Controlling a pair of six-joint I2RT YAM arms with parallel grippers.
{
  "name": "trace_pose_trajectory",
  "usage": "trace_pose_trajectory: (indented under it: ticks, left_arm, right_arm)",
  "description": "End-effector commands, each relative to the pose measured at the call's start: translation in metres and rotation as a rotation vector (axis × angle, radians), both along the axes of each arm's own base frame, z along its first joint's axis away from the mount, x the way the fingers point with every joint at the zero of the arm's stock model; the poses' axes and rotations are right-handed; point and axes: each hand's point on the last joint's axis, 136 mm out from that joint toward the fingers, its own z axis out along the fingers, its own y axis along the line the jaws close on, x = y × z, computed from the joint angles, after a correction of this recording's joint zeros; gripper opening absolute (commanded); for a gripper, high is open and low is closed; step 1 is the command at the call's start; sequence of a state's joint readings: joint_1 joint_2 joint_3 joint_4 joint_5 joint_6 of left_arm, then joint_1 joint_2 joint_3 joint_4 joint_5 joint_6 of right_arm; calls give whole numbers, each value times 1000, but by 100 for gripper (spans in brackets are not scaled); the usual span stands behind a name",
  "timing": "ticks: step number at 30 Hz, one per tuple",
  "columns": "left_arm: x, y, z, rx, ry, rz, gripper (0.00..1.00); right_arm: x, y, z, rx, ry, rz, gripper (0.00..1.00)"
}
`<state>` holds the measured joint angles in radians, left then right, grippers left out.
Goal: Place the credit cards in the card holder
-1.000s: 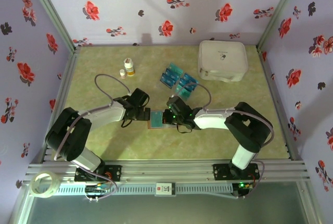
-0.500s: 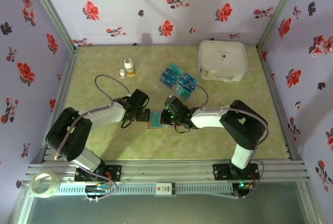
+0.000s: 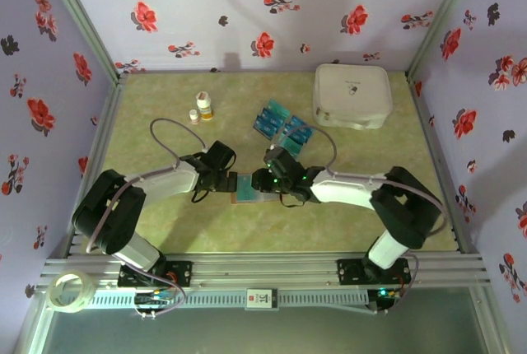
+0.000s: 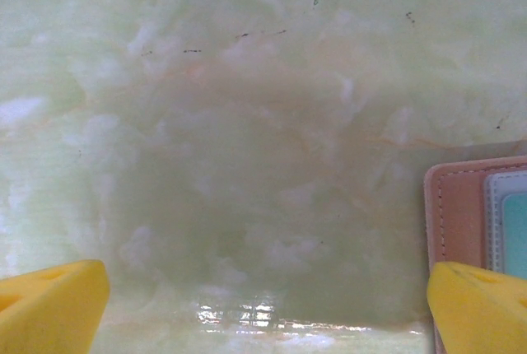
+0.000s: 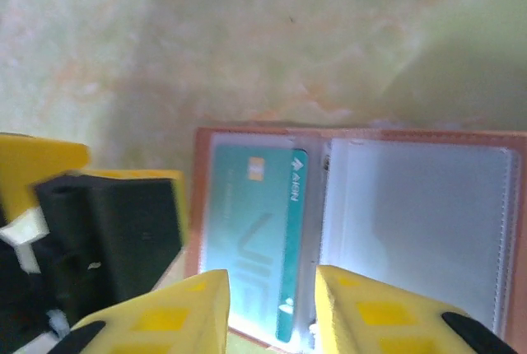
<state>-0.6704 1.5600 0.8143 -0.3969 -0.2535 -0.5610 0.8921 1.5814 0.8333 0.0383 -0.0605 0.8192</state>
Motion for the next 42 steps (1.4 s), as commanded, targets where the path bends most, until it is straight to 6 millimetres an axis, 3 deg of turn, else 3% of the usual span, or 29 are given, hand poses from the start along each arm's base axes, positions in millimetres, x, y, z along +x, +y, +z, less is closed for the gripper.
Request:
trace_pose_trajectory:
  ticks: [1, 6, 10, 33, 42]
  left_arm:
    - [-4, 3, 2, 12, 1, -21, 100]
    - [-4, 3, 3, 13, 1, -21, 100]
    - [-4, 2, 2, 11, 0, -25, 100]
    - [-10, 3, -15, 12, 27, -25, 100]
    - [-10, 3, -16, 12, 28, -24, 100]
  right_arm:
    - [3, -25, 5, -67, -23, -35, 39]
    - [-1, -48, -4, -81, -5, -75, 42]
    - [-7, -54, -12, -83, 12, -81, 42]
    - [-8, -48, -45, -109, 69, -72, 42]
    - [-8, -36, -53, -82, 100, -49, 41]
